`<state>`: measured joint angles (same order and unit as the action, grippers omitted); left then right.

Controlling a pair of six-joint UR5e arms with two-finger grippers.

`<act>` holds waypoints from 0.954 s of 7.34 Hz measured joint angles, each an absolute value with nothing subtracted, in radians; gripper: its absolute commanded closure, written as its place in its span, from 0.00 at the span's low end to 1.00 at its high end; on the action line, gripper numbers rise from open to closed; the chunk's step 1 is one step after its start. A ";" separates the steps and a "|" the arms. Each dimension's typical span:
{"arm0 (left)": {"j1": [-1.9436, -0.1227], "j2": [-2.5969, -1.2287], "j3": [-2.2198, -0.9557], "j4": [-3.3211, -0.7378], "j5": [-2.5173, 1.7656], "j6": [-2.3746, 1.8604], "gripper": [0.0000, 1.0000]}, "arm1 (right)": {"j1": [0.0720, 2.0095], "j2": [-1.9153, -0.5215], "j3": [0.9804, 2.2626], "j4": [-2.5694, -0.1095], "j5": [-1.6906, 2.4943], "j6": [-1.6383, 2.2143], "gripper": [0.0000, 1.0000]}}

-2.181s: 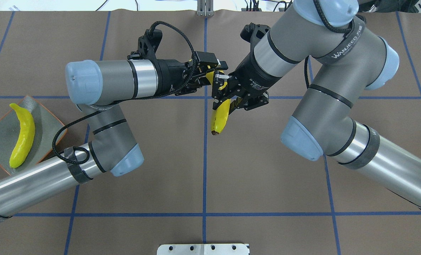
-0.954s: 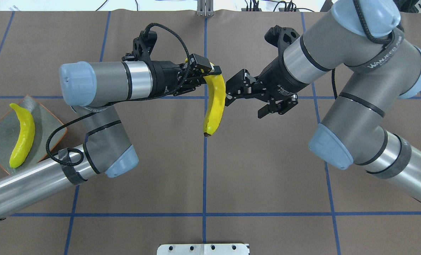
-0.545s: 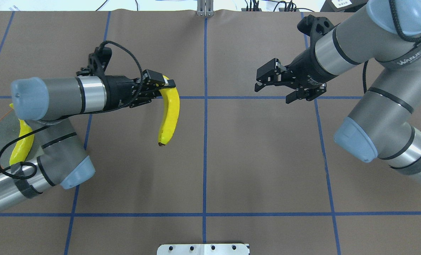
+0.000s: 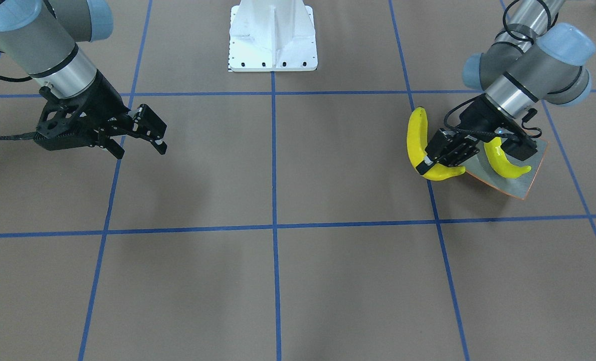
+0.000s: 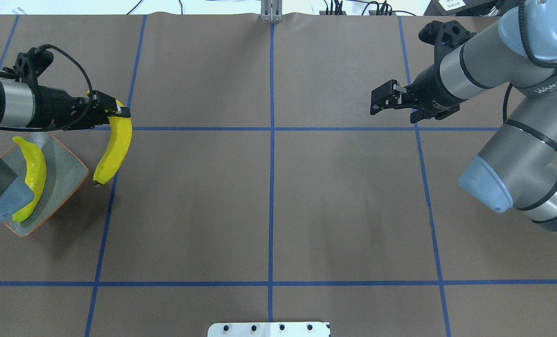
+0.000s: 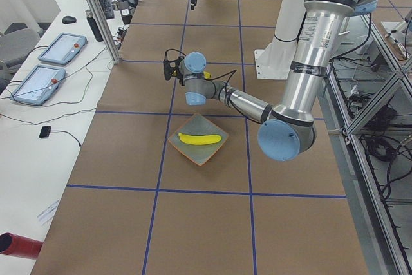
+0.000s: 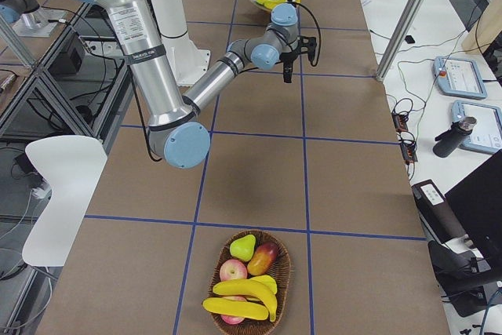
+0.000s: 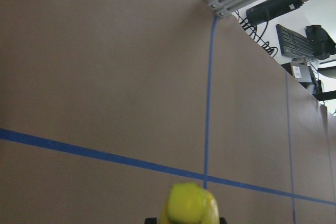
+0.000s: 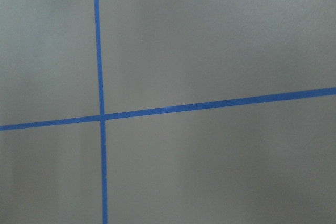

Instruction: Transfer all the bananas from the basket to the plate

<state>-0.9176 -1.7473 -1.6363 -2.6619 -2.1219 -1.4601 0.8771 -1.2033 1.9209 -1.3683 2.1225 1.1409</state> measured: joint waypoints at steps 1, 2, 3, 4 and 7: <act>-0.940 -1.716 -1.640 -2.611 -2.149 -1.386 1.00 | 0.878 -1.212 1.910 -1.368 2.099 1.121 0.00; -0.960 -1.689 -1.645 -2.555 -2.165 -1.318 1.00 | 0.879 -1.217 1.899 -1.368 2.079 1.112 0.00; -0.970 -1.651 -1.647 -2.523 -2.169 -1.263 1.00 | 0.879 -1.219 1.894 -1.368 2.066 1.108 0.00; -0.974 -1.616 -1.647 -2.506 -2.168 -1.233 1.00 | 0.879 -1.220 1.890 -1.368 2.055 1.106 0.00; -0.968 -1.579 -1.649 -2.428 -2.125 -1.213 1.00 | 0.878 -1.221 1.871 -1.367 2.026 1.105 0.00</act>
